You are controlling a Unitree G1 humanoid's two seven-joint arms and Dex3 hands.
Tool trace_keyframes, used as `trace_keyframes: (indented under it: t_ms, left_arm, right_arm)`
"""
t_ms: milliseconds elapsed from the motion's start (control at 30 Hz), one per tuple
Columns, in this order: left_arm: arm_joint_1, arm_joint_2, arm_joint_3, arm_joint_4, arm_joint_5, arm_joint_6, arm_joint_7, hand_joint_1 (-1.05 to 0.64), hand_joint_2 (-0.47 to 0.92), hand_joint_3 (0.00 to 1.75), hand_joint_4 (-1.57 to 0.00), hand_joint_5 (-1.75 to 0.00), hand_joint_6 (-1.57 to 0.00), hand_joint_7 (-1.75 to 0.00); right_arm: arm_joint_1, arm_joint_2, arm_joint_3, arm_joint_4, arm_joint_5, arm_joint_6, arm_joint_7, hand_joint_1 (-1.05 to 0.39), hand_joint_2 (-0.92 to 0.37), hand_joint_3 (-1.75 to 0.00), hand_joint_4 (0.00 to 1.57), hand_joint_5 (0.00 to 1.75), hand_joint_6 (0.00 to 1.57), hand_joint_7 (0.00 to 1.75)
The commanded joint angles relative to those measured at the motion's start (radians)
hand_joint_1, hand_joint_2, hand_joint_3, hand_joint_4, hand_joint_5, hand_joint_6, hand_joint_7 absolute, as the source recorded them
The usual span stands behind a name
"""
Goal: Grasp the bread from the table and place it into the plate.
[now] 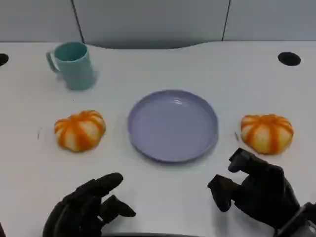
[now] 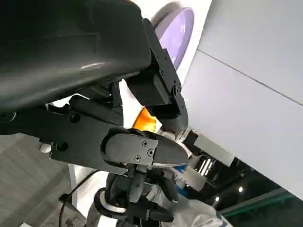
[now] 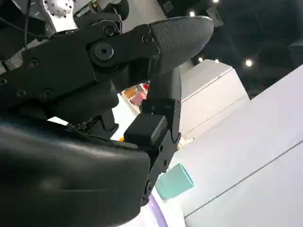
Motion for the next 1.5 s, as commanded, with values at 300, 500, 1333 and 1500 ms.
trace_keyframes:
  t_ms: [300, 500, 1333, 1500]
  left_arm:
    - [0.001, 0.013, 0.01, 0.014, -0.002, -0.004, -0.008, -0.66, 0.92, 0.14, -0.58, -1.26, -0.95, -0.12]
    - [-0.003, 0.014, 0.011, 0.018, 0.003, -0.01, -0.008, -0.67, 0.92, 0.13, -0.58, -1.28, -0.95, -0.12]
    - [0.055, -0.024, -0.033, -0.128, 0.306, -0.612, 0.211, -0.39, 0.81, 0.0, -0.73, -1.03, -1.0, -0.12]
    - [0.018, 0.023, -0.04, -0.137, 0.403, -0.751, 0.293, -0.37, 0.83, 0.0, -0.68, -1.08, -1.0, -0.11]
  right_arm:
    - [0.006, -0.019, 0.008, -0.017, -0.001, 0.011, -0.015, -0.75, -0.92, -0.12, 0.87, 1.48, 0.78, 1.0]
    - [0.005, -0.016, 0.008, -0.012, -0.003, -0.005, -0.016, -0.76, -0.92, -0.14, 0.87, 1.51, 0.78, 1.02]
    - [-0.032, -0.009, -0.014, 0.011, 0.043, 0.082, -0.033, -0.68, -0.92, -0.08, 0.92, 1.35, 0.91, 0.76]
    - [-0.049, -0.008, -0.024, 0.038, 0.039, 0.072, -0.02, -0.67, -0.92, -0.09, 0.93, 1.34, 0.94, 0.71]
